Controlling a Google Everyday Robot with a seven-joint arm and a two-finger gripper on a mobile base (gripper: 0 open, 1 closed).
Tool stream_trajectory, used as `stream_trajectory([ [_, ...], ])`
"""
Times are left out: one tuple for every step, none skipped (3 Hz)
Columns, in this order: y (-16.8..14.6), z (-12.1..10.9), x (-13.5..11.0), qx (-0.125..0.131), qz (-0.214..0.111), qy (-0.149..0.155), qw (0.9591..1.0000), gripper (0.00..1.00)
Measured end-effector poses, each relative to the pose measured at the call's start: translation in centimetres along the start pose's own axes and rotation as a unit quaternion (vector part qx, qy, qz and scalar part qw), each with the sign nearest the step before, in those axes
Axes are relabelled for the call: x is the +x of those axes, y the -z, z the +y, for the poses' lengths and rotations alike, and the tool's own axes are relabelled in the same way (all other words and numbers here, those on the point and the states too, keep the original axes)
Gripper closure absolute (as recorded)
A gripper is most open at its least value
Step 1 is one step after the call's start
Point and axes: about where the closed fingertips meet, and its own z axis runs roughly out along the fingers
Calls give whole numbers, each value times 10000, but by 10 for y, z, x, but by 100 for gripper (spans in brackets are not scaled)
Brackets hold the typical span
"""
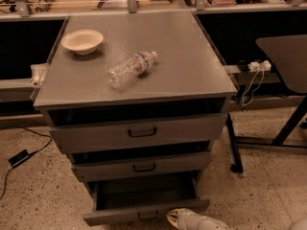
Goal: Close bottom drawer
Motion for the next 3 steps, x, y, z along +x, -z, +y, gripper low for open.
stream_trajectory([
  [-8,-9,13,260,-207,-56,9994,100],
  [-13,-21,27,591,-615,-798,9932,100],
  [-13,-21,27,591,-615,-798,9932,100],
])
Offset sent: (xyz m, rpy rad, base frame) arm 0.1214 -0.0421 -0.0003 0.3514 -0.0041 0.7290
